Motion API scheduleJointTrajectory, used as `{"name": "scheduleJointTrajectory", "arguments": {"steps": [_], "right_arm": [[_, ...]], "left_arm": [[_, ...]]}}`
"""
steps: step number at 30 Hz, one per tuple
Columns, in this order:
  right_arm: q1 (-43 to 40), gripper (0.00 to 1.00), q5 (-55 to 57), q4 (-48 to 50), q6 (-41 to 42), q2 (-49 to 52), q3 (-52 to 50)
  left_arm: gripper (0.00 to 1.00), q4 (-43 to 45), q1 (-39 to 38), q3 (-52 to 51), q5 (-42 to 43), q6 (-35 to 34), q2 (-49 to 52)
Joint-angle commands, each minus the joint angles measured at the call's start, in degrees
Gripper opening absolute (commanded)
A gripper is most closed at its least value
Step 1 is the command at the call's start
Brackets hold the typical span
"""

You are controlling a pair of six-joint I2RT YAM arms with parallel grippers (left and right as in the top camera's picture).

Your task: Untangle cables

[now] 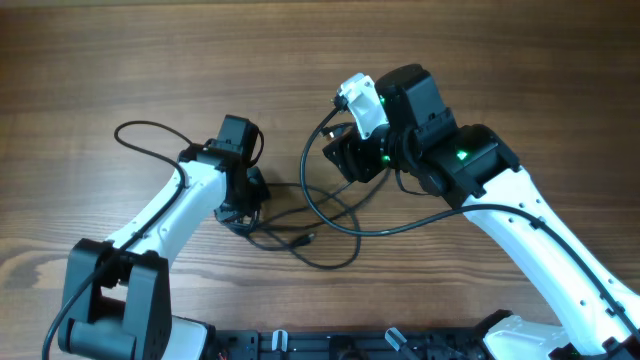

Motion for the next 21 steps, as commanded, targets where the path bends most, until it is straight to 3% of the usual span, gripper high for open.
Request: {"name": "scheduleJointTrajectory", "arguments": {"steps": [1,6,12,17,21], "right_arm": [[-0.15,0.64,-1.99,1.36,0.44,0.39,0.20],[-0.15,0.64,-7.76,3.30,0.44,0.39,0.20],[-0.15,0.56,-10.21,3.96,1.64,3.13,0.20],[-0.15,0.45,-10.01,5.62,6.14,6.58,0.20],[-0.15,0.44,-11.10,7.61,9.16,9.92,0.20]], "left_arm": [[0.04,-1.53,-0.26,7.96,8.31,0.09,-3.10],[0.04,-1.70,0.42,17.70,24.44,0.04,-6.23],[0.04,-0.15,4.15,20.35,43.34,-0.13,-6.32],[0.04,0.07,7.15,20.35,52.28,0.09,-6.32],[0.04,1.92,8.17,20.35,57.31,0.07,-6.32]]}}
